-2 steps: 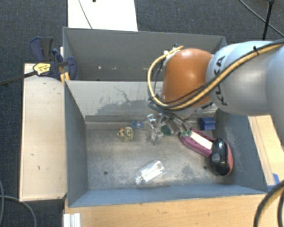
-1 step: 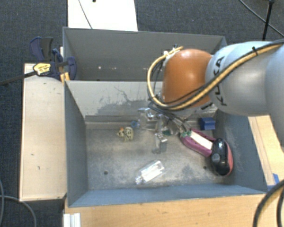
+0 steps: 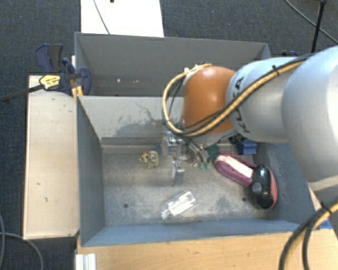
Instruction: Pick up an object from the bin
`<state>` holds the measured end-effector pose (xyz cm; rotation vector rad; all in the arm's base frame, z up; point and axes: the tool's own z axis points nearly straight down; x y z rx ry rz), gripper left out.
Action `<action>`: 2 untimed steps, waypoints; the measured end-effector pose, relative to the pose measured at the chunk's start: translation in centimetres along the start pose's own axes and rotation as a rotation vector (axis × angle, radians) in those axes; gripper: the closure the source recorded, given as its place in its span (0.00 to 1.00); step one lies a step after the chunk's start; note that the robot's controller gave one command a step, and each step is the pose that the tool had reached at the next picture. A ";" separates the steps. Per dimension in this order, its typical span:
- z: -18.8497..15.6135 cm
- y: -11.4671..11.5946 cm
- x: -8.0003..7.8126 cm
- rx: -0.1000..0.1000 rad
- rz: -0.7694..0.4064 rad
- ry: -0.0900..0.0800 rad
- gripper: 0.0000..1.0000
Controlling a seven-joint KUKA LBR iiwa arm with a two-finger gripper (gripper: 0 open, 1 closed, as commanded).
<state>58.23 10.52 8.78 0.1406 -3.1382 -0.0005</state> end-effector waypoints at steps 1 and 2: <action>0.6 4.0 -1.5 -0.002 -0.102 -0.006 0.00; 0.7 3.8 -1.4 -0.001 -0.098 -0.003 1.00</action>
Offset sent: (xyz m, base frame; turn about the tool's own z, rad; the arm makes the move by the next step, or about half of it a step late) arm 0.0103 0.0394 -0.0070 -0.1018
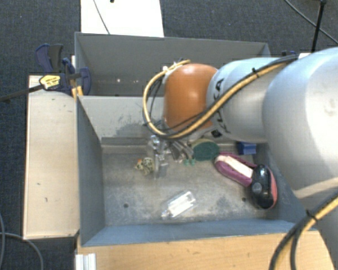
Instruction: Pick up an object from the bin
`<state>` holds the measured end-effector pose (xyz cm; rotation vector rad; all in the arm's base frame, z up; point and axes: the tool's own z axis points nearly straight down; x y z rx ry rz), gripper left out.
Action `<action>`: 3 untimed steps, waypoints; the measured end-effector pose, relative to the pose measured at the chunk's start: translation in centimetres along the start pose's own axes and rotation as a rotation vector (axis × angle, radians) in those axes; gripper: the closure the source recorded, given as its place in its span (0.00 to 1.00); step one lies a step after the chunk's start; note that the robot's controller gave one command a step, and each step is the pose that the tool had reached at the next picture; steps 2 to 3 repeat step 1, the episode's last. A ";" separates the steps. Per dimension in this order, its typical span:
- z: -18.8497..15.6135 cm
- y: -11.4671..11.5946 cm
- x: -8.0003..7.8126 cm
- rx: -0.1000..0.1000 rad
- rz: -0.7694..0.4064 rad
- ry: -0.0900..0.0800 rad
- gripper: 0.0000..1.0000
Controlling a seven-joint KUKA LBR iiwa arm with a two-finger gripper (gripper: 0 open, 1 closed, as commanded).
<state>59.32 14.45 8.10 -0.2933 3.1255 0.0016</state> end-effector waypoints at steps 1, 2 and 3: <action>-16.5 7.6 -0.4 -0.004 0.033 -0.011 1.00; -16.5 7.6 -0.4 -0.004 0.033 -0.011 1.00; -16.5 7.6 -0.4 -0.004 0.033 -0.011 1.00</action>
Offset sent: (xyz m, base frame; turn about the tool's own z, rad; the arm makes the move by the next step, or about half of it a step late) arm -0.0119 0.0720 0.1589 0.0369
